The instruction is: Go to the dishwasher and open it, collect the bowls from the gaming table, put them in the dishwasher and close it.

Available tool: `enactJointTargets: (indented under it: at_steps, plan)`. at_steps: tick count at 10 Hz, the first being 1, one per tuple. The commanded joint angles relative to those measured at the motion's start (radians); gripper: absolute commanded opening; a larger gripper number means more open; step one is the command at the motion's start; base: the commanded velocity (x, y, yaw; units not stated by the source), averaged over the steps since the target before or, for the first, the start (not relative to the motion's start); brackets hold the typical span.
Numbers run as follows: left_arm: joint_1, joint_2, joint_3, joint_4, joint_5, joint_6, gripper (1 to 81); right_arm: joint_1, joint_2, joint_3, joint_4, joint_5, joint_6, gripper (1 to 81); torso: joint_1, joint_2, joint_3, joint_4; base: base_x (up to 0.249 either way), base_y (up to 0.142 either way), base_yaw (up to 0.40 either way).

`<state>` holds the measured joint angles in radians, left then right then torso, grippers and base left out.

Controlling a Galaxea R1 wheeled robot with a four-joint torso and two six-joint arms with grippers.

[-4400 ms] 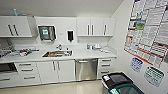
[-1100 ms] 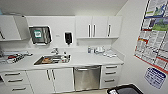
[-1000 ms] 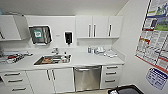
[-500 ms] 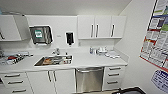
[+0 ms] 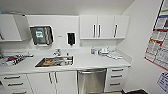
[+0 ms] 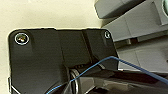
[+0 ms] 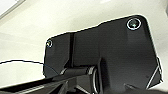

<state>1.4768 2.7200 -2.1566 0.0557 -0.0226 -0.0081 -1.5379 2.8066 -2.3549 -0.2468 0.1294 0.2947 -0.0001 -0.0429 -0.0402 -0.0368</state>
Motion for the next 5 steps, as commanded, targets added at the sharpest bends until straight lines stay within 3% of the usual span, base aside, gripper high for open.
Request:
enactJointTargets:
  at_steps: [1,4,5]
  plan:
    - [-0.054,-0.015,0.021,0.001,0.05,-0.001,81.1,0.046,-0.013,0.002,-0.012,-0.042,-0.005,81.1,0.0,0.0,0.0,0.0,0.084,0.073,0.0]
    - [-0.054,-0.015,0.021,0.001,0.05,-0.001,81.1,0.047,-0.011,0.002,-0.012,-0.042,-0.005,81.1,0.0,0.0,0.0,0.0,0.084,0.068,0.0]
    - [-0.056,-0.015,0.021,0.001,0.05,-0.001,81.1,0.047,-0.011,0.002,-0.012,-0.042,-0.005,81.1,0.0,0.0,0.0,0.0,0.084,0.0,0.0]
